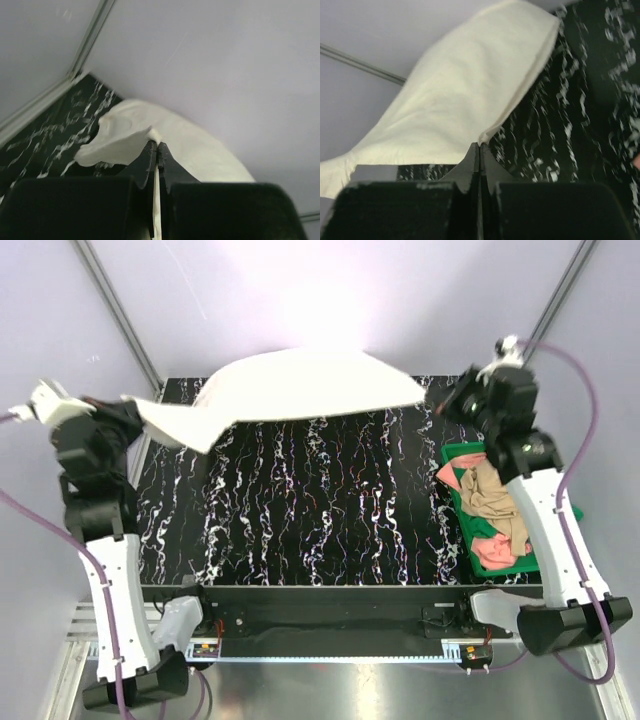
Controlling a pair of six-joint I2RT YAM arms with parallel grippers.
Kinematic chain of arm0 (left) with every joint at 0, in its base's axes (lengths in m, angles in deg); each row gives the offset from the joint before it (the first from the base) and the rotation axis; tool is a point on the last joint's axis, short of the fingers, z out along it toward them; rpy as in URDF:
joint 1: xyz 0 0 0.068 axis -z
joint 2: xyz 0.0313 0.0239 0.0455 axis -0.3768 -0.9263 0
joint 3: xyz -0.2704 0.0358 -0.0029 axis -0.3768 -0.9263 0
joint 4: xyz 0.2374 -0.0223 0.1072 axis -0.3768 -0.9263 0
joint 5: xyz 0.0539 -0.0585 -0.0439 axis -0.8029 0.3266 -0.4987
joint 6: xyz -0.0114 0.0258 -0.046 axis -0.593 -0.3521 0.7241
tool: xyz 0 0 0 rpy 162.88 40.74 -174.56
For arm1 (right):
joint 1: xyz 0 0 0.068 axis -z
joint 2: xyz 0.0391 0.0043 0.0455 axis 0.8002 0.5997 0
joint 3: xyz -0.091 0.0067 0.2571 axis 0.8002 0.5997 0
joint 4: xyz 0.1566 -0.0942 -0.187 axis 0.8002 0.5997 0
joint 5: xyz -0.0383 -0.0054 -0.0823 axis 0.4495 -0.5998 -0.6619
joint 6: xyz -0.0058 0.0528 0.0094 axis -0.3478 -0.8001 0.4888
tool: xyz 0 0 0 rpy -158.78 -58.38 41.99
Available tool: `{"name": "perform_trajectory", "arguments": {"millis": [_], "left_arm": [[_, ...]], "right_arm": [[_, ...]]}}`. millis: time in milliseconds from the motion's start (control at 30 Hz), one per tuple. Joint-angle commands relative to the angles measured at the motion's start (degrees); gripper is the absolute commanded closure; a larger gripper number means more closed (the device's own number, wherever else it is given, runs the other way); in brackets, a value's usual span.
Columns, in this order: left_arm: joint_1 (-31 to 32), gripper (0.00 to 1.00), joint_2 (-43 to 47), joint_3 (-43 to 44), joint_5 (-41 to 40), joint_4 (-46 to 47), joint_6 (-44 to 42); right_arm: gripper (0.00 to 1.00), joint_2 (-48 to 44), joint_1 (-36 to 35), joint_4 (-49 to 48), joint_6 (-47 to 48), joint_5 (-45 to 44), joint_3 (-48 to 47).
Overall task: Fold and stack the t-shirts
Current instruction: Flatten the tshirt out, then fold the tshirt
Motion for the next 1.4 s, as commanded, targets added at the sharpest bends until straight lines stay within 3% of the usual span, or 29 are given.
{"name": "perform_trajectory", "arguments": {"millis": [0, 233, 467, 733, 867, 1067, 1367], "left_arm": [[-0.2, 1.0, 5.2, -12.4, -2.0, -2.9, -0.4], [-0.1, 1.0, 18.0, -31.3, -12.2, -12.4, 2.9], [-0.2, 1.0, 15.6, -41.1, -13.2, -13.2, 3.2], [-0.1, 1.0, 9.2, -40.8, -14.8, -12.5, 5.5], [-0.1, 1.0, 6.0, -39.8, -11.7, -9.2, 4.5], [-0.1, 1.0, -4.5, -35.0, -7.9, -6.8, 3.7], [0.4, 1.0, -22.0, -24.6, -3.1, -5.0, 0.8]], "right_arm": [[1.0, -6.6, 0.2, -6.4, -1.6, 1.6, 15.2], [1.0, -12.7, 0.3, -7.9, -1.4, 5.9, 35.3], [1.0, -13.4, 0.1, -7.3, -6.4, 6.8, 45.3], [1.0, -15.8, 0.1, -1.4, -12.5, 2.1, 49.6], [1.0, -18.7, 0.1, 1.6, -14.4, -4.6, 51.3], [1.0, -20.4, 0.1, 6.5, -15.0, -12.6, 49.7], [1.0, -18.9, 0.1, 4.4, -14.7, -14.2, 50.8]]}}
